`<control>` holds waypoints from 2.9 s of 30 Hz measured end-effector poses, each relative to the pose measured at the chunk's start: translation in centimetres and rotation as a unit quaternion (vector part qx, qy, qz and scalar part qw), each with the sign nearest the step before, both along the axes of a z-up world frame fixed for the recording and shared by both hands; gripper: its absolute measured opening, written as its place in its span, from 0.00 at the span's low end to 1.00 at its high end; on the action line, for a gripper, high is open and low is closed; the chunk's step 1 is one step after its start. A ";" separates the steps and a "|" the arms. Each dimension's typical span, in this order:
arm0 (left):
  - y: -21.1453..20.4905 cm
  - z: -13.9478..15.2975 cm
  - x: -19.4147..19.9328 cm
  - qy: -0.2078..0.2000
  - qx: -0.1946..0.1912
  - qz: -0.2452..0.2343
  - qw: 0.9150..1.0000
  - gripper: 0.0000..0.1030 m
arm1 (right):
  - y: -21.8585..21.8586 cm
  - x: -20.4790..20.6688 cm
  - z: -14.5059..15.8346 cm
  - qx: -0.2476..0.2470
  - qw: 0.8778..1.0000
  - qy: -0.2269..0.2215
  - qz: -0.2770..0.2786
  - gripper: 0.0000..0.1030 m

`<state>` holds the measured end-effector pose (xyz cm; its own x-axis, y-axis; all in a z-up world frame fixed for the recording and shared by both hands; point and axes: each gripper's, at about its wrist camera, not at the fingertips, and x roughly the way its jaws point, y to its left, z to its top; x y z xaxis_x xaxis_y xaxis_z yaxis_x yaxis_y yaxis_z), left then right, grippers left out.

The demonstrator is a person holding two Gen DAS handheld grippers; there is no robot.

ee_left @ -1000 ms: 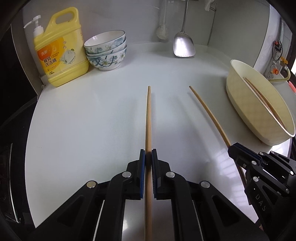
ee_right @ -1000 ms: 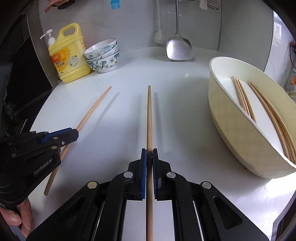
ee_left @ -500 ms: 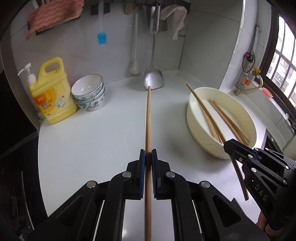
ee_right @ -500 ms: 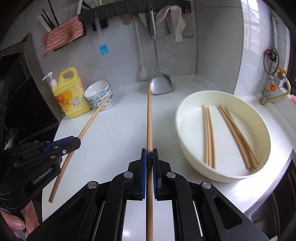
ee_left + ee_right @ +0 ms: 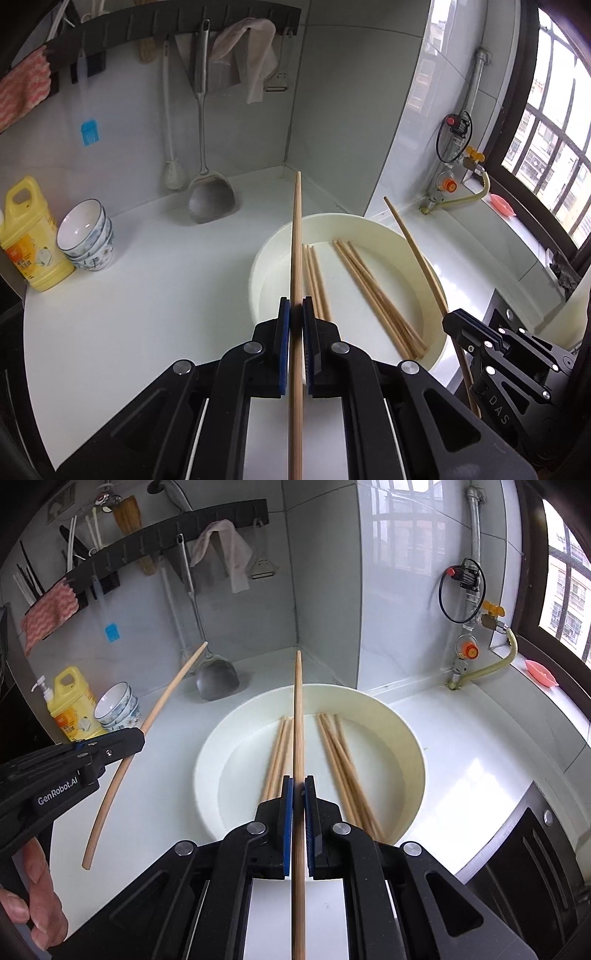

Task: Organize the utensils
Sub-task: 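Carry the left tool's chopstick into the basin while the right tool carries its chopstick, then open both tools inside the basin to release the chopsticks, then lift both open tools up away from the basin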

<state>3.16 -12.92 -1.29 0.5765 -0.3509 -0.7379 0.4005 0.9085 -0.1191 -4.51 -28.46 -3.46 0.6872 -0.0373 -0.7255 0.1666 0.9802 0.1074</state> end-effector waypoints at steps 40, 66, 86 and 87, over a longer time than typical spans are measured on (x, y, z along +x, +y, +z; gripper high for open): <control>-7.9 -10.4 8.0 0.128 0.059 0.009 0.990 0.09 | -6.1 10.0 -9.4 0.053 0.992 0.112 0.034 0.07; -3.3 -4.2 5.2 0.073 0.086 0.049 0.992 0.92 | -5.3 4.9 -4.5 0.048 0.995 0.091 -0.004 0.48; -2.1 0.8 2.0 0.035 0.082 0.032 0.996 0.94 | -3.5 1.4 -0.2 0.037 0.995 0.082 -0.043 0.62; -2.0 1.0 2.0 0.032 0.084 0.034 0.995 0.94 | -3.4 1.3 -0.1 0.037 0.995 0.082 -0.045 0.62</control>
